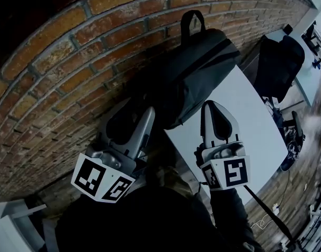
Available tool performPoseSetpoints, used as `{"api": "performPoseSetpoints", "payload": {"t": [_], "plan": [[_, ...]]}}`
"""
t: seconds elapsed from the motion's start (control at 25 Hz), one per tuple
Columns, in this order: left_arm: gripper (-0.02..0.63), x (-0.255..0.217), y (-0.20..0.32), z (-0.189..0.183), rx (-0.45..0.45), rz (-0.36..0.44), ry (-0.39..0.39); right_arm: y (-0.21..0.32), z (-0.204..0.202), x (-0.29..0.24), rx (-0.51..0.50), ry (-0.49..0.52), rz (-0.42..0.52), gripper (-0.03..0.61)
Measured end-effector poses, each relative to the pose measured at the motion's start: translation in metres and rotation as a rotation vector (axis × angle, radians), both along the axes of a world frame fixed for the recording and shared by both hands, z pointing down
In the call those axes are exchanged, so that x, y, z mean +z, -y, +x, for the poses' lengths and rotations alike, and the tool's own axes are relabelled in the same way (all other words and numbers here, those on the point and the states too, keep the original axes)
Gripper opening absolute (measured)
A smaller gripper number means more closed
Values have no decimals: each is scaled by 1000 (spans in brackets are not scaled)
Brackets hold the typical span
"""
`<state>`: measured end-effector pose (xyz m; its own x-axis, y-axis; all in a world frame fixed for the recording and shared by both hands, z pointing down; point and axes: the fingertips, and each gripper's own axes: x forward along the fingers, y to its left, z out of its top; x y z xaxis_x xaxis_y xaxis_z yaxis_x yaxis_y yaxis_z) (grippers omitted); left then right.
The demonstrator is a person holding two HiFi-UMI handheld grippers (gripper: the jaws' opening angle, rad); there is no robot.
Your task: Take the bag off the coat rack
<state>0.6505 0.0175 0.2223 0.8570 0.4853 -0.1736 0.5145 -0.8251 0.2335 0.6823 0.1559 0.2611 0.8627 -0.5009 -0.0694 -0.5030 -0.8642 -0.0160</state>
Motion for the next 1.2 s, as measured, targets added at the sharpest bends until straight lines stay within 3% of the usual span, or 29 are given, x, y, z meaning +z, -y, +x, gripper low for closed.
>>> {"api": "performPoseSetpoints", "payload": {"t": [0.16, 0.4, 0.8, 1.2], "plan": [[11, -9, 2, -10, -19, 21, -39, 11, -17, -16, -23, -29, 7, 9], [9, -12, -4, -20, -79, 154, -107, 34, -40, -22, -62, -44, 14, 9], [9, -4, -13, -29, -114, 215, -110, 44, -64, -35, -93, -90, -22, 8], [9, -4, -16, -33, -118, 215, -95, 44, -70, -40, -111, -96, -36, 6]]}}
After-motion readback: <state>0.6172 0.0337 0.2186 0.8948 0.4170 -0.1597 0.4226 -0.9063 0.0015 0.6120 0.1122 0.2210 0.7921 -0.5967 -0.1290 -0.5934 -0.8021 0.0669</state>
